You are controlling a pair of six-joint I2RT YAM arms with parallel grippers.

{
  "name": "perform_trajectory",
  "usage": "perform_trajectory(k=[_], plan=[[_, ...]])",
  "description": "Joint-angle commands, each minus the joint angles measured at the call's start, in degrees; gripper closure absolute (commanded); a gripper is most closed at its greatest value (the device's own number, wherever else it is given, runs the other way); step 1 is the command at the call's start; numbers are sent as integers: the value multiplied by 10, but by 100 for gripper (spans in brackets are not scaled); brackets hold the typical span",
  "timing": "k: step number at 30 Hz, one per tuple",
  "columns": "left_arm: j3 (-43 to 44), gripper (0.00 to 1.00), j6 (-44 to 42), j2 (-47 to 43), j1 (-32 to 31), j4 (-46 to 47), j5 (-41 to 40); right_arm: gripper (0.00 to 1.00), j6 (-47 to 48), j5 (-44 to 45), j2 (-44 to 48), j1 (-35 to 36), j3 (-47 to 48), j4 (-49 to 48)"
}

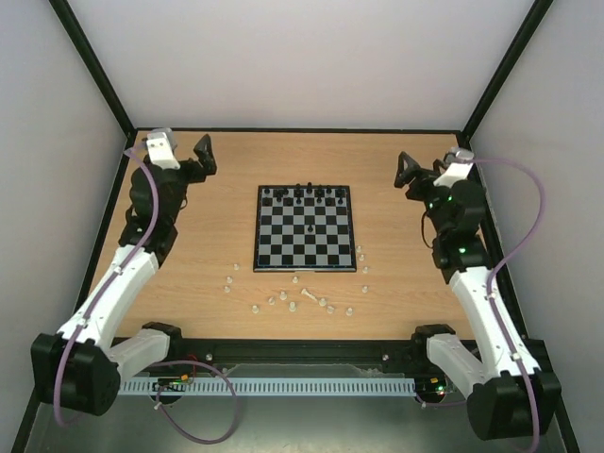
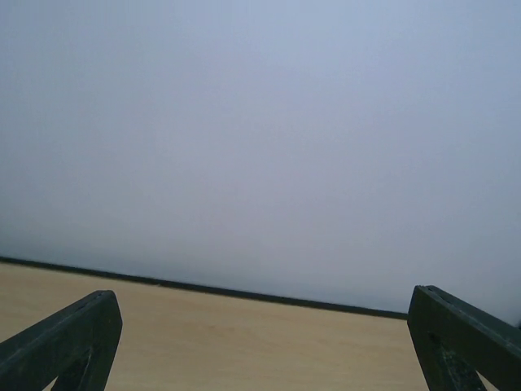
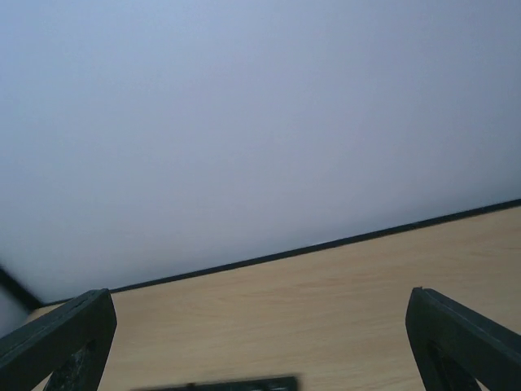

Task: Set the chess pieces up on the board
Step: Pick up the chess piece from the chessboard.

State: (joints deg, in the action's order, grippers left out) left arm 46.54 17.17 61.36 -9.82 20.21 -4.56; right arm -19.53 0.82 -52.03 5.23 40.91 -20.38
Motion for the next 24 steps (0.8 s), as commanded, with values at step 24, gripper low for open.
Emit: perform_trajectory(k=[24], plan=[[-101,1,131,-197,-71,-288,209,1,-82,53,-199,276,138,372]])
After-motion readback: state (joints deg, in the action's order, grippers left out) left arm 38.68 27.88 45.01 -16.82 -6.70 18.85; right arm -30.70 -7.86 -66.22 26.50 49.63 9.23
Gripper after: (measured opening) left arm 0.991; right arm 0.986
